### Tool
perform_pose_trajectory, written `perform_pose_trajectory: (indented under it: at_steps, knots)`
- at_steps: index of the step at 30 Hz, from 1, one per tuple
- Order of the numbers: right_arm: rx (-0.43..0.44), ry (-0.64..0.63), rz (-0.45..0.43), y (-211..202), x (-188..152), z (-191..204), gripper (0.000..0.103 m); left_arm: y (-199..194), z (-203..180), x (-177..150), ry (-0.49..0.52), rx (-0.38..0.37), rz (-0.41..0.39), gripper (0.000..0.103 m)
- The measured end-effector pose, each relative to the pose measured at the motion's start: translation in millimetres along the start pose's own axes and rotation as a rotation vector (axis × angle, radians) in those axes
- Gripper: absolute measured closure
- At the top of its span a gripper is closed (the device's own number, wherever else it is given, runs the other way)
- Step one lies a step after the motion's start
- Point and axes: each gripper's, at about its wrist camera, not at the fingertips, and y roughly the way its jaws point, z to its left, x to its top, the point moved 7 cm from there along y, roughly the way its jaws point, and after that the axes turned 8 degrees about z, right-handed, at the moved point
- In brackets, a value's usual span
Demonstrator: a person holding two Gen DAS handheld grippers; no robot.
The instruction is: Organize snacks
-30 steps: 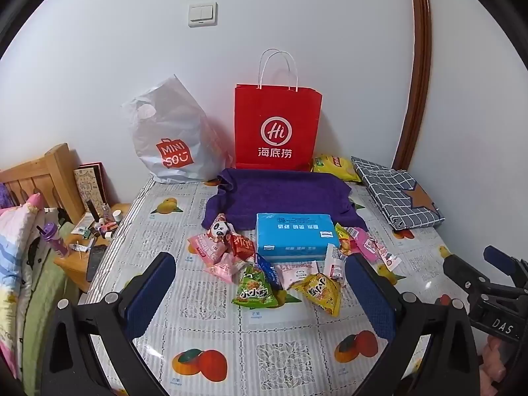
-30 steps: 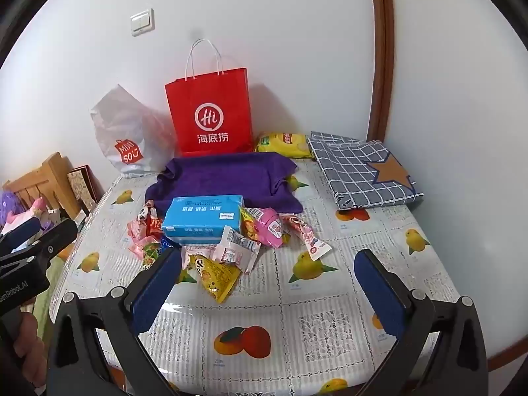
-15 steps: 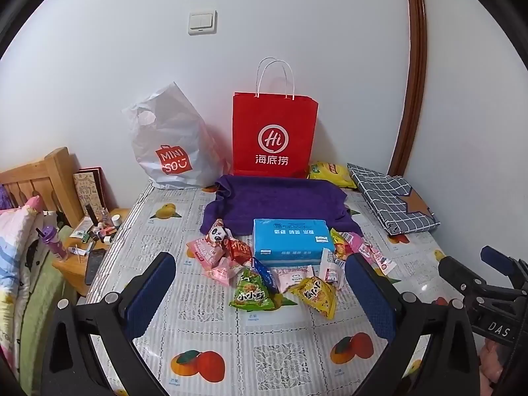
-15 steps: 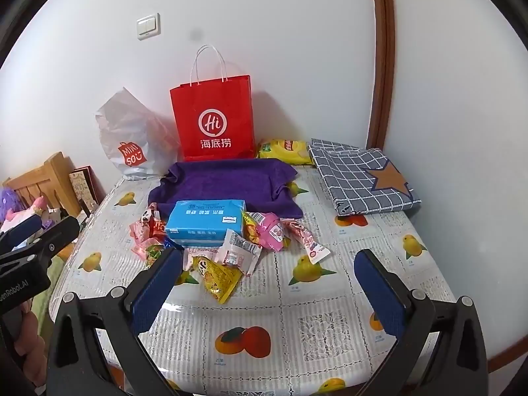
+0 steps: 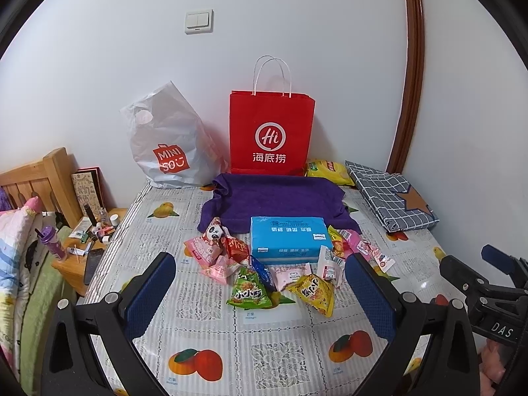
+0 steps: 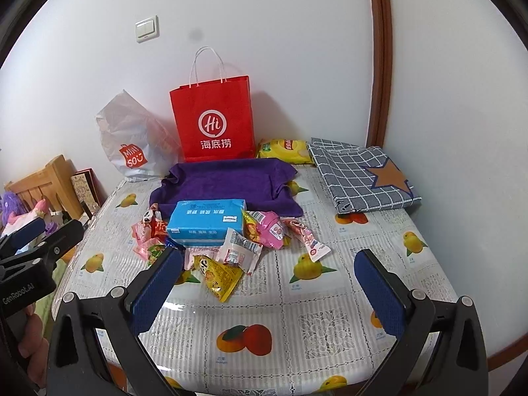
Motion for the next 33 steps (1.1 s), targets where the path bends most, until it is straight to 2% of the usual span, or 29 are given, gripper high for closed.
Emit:
perform_pose_trajectory:
  at_steps: [33]
  knots:
    - [0.008, -0.016, -0.022, -9.8, 0.7, 9.4, 0.0, -7.8, 2.8, -0.2, -0.006, 0.004, -0.013, 0.0]
